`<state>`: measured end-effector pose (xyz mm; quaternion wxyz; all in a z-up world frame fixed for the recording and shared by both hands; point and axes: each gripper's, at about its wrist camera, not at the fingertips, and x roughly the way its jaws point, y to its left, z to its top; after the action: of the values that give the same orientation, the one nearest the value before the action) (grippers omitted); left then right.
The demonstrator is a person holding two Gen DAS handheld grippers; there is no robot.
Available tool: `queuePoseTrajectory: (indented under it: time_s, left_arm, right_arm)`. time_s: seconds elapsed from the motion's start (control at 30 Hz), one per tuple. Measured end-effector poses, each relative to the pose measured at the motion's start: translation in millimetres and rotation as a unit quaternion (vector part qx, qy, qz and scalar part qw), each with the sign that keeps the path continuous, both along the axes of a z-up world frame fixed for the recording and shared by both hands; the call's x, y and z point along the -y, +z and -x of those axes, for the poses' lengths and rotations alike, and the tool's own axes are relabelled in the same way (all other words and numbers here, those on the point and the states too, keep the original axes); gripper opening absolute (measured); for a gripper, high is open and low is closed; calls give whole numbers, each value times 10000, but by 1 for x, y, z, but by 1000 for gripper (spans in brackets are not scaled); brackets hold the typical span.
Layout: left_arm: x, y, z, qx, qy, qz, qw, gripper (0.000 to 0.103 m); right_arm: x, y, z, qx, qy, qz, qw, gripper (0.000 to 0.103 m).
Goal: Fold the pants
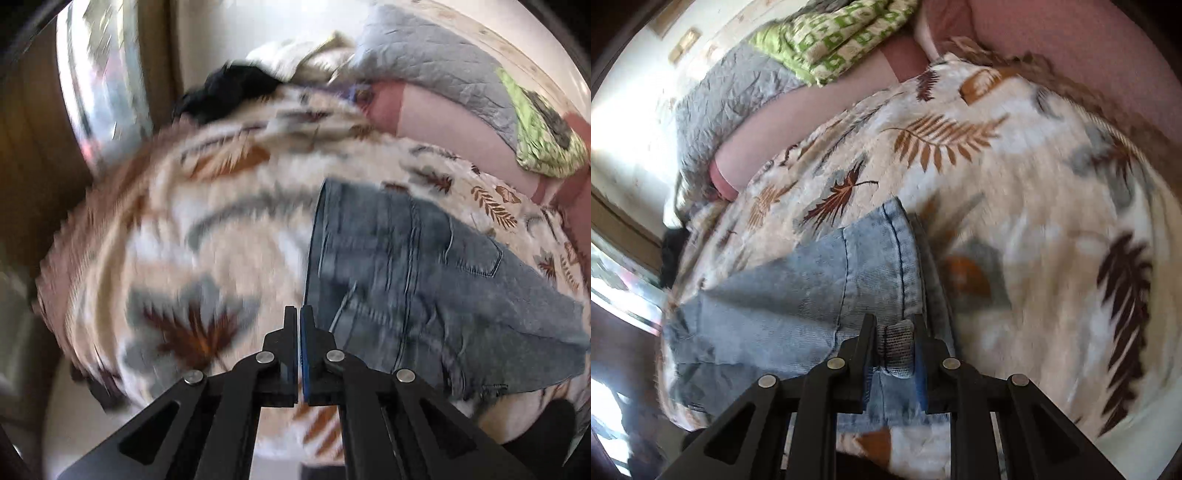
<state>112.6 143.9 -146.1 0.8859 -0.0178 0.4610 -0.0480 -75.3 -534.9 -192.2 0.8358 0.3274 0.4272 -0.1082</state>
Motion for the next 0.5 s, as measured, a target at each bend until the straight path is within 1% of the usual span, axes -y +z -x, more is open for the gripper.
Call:
queuePoseTrajectory:
  time_s: [0.03,0.07,0.1,0.13,0.17,0.2,0.23,0.27,0.3,0.37,0.43,0.5]
  left_arm:
    - [-7,-6,-1,-182,163,215,9995,1]
    - [-10,-9,2,-251,266,334,9988,1]
    - [-15,-13,-1,-368,387,576,9969,2]
    - [-17,-15,-4,-448,414,800,9949,7]
    - [-18,-16,-5,-481,427,943,9935,14]
    - [-20,-17,-10,-481,511,1110,9913,34]
    - [-22,-16,-10,-440,608,1126,9908,55]
    - [-22,-14,-15,-359,767,1082,9905,60]
    - [-20,-13,-17,-296,830,1073,9903,61]
    - [-13,-12,-27,-254,795,1078,9907,61]
    - [-6,-15,-40,-362,830,1073,9901,61]
    - [-1,-22,-50,-542,920,1222,9867,61]
  right_arm:
    - [3,-2,5,87,-95,-206,9997,19]
    - [5,-3,7,119,-143,-296,9994,19]
    - [4,-3,8,136,-166,-315,9993,20]
    - [4,-3,9,148,-228,-310,9992,23]
    - [4,-3,9,138,-297,-356,9988,29]
    - [5,-5,10,108,-375,-476,9981,40]
    - [7,-6,12,130,-439,-593,9972,44]
    - [7,-6,14,201,-494,-675,9963,53]
    - [7,-5,17,263,-537,-716,9956,58]
    - [4,-2,22,437,-575,-745,9946,58]
    - [0,2,25,529,-560,-705,9945,58]
    - [-4,4,26,565,-546,-673,9946,58]
